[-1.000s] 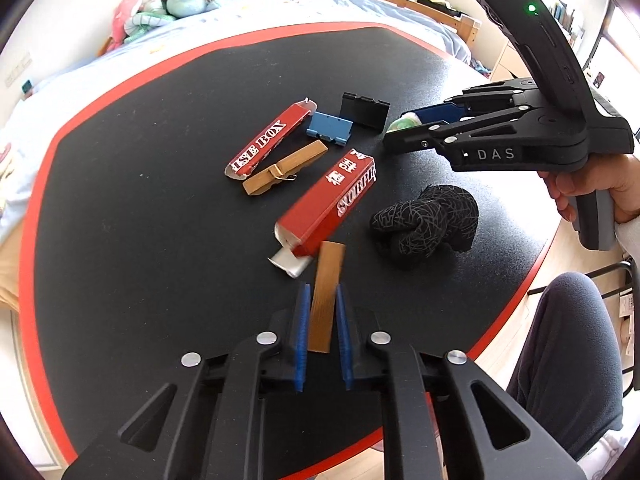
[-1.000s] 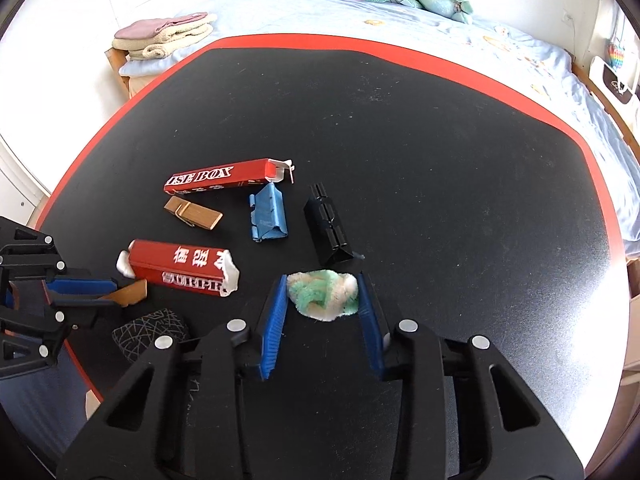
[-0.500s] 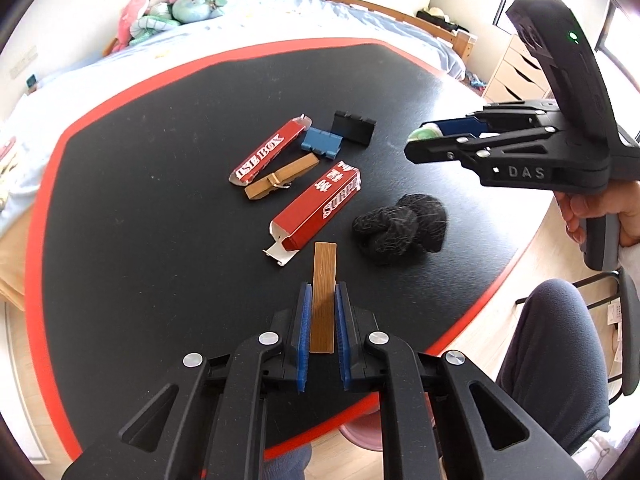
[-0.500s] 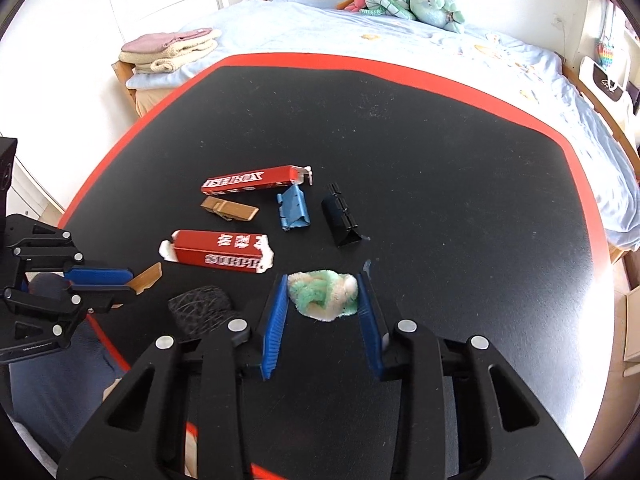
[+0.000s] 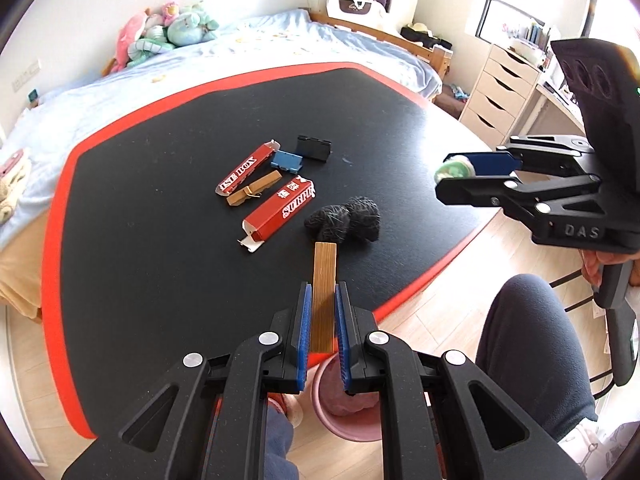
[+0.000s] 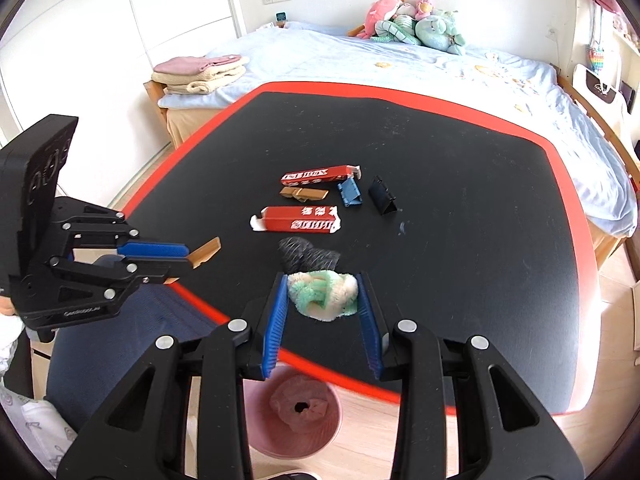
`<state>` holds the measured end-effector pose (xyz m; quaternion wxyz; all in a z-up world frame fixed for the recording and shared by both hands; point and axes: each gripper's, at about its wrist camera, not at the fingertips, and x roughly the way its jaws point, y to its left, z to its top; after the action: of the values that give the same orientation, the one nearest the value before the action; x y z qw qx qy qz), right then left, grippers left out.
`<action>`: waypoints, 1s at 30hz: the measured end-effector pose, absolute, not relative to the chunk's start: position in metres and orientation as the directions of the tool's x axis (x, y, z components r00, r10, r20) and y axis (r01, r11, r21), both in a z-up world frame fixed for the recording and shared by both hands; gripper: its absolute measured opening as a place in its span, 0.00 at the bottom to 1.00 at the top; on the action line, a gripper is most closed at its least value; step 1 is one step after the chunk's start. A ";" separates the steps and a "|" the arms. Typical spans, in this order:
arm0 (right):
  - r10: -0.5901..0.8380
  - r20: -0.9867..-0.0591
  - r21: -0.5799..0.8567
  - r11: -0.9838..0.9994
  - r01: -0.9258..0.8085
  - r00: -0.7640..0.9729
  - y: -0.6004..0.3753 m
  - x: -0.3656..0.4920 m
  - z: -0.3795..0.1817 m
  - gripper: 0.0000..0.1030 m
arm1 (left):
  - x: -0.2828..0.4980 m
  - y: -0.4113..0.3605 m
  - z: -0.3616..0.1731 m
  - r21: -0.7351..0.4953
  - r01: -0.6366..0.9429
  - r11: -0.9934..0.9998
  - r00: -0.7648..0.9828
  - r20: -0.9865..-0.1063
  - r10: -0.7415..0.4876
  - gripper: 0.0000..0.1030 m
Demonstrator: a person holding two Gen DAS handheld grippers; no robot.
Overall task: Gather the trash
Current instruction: 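Carry both items over the pink wastebasket and release them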
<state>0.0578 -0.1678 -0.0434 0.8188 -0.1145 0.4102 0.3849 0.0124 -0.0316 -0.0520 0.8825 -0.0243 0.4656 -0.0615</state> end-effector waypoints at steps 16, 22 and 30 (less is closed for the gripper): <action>0.540 -0.775 0.161 0.670 -0.724 0.327 -0.199 -0.033 -0.057 0.33 | -0.037 -0.067 -0.052 -0.129 0.145 0.981 0.547 -0.816 -0.188 0.11; 0.543 -0.779 0.178 0.673 -0.718 0.315 -0.204 -0.047 -0.062 0.33 | -0.050 -0.078 -0.061 -0.144 0.152 0.978 0.527 -0.825 -0.203 0.11; 0.550 -0.779 0.190 0.666 -0.721 0.303 -0.204 -0.052 -0.065 0.33 | -0.059 -0.085 -0.064 -0.151 0.162 0.975 0.521 -0.826 -0.214 0.11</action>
<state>-0.0523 -0.2041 -0.0645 0.8012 -0.0979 0.4374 0.3965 -0.0587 -0.0850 -0.0641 0.8718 -0.0274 0.4772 -0.1077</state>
